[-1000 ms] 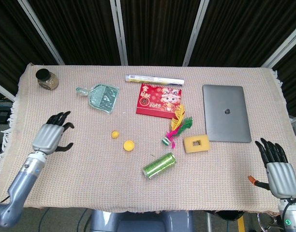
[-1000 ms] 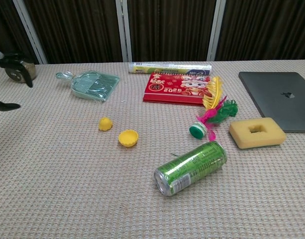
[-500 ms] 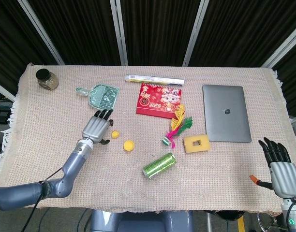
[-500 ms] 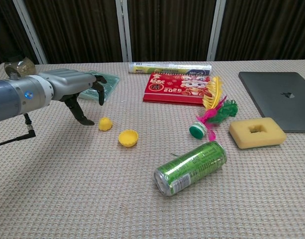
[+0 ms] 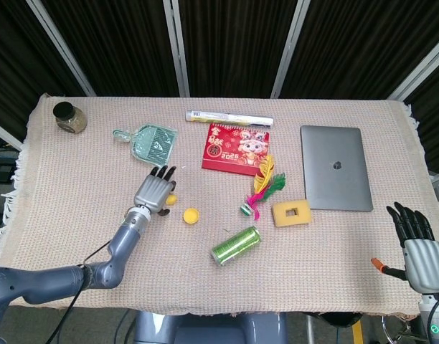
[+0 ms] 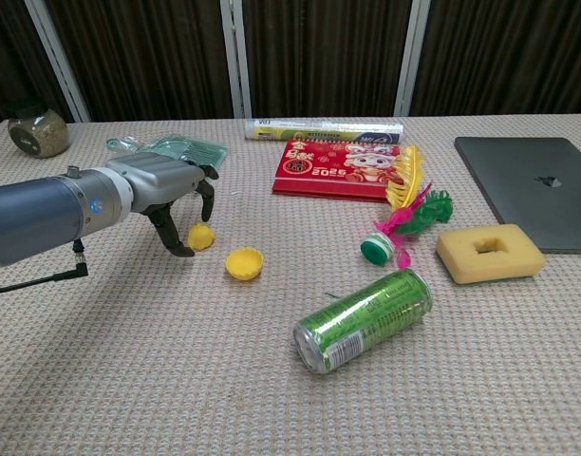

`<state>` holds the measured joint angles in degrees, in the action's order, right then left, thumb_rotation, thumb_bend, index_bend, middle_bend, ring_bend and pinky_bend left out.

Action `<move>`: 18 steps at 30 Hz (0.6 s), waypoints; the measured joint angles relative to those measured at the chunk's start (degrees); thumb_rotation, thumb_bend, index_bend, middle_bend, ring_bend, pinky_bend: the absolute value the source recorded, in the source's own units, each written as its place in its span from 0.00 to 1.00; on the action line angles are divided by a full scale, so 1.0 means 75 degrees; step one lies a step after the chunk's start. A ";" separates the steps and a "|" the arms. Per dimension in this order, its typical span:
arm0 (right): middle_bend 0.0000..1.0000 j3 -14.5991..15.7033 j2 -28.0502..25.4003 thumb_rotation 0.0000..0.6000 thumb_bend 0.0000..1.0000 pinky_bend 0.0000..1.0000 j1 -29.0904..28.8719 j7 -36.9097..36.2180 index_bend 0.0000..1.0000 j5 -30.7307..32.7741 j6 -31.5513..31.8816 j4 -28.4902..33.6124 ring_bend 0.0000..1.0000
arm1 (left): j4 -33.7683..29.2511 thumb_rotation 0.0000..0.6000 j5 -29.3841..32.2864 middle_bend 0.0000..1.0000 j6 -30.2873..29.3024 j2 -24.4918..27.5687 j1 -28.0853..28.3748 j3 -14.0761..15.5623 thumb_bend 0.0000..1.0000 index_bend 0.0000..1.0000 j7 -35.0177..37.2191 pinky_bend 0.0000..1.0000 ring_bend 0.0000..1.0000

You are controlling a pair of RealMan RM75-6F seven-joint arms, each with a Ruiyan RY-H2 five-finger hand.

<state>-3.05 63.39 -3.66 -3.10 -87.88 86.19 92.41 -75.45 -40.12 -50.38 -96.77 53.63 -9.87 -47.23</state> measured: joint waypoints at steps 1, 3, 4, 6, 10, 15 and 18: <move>0.00 0.0000 0.0003 1.00 0.00 0.00 0.0000 0.0004 0.03 -0.0008 0.0005 -0.0004 0.00 | 0.0064 0.91 -0.0018 0.00 -0.0005 -0.0033 0.0006 0.0028 0.23 0.37 0.0027 0.11 0.00; 0.00 -0.0002 0.0011 1.00 0.00 0.00 0.0002 0.0002 0.03 -0.0018 0.0020 -0.0008 0.00 | 0.0159 0.91 -0.0037 0.00 -0.0010 -0.0090 0.0011 0.0053 0.25 0.38 0.0094 0.11 0.00; 0.00 -0.0004 0.0013 1.00 0.00 0.00 0.0004 -0.0003 0.03 -0.0019 0.0029 -0.0007 0.00 | 0.0225 0.91 -0.0049 0.00 -0.0015 -0.0134 0.0014 0.0059 0.26 0.39 0.0150 0.11 0.00; 0.00 -0.0009 0.0019 1.00 0.00 0.00 0.0008 -0.0003 0.03 -0.0019 0.0039 -0.0008 0.00 | 0.0327 0.91 -0.0069 0.00 -0.0018 -0.0200 0.0020 0.0064 0.29 0.40 0.0228 0.11 0.00; 0.00 -0.0021 0.0024 1.00 0.00 0.00 0.0009 -0.0012 0.03 0.0005 0.0034 -0.0003 0.00 | 0.0523 0.91 -0.0126 0.00 -0.0012 -0.0317 0.0049 0.0090 0.34 0.42 0.0344 0.11 0.00; 0.00 -0.0041 0.0033 1.00 0.00 0.00 0.0018 -0.0042 0.03 0.0007 0.0074 -0.0011 0.00 | 0.0698 0.91 -0.0152 0.00 0.0013 -0.0378 0.0060 0.0155 0.35 0.44 0.0391 0.11 0.00; 0.00 -0.0039 0.0035 1.00 0.00 0.00 0.0029 -0.0062 0.03 -0.0001 0.0093 -0.0009 0.00 | 0.0769 0.90 -0.0147 0.00 0.0022 -0.0420 0.0050 0.0152 0.37 0.47 0.0464 0.11 0.00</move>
<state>-3.34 63.65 -3.44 -3.57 -87.89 86.89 92.34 -69.68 -41.22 -50.22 -99.92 54.00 -8.74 -43.75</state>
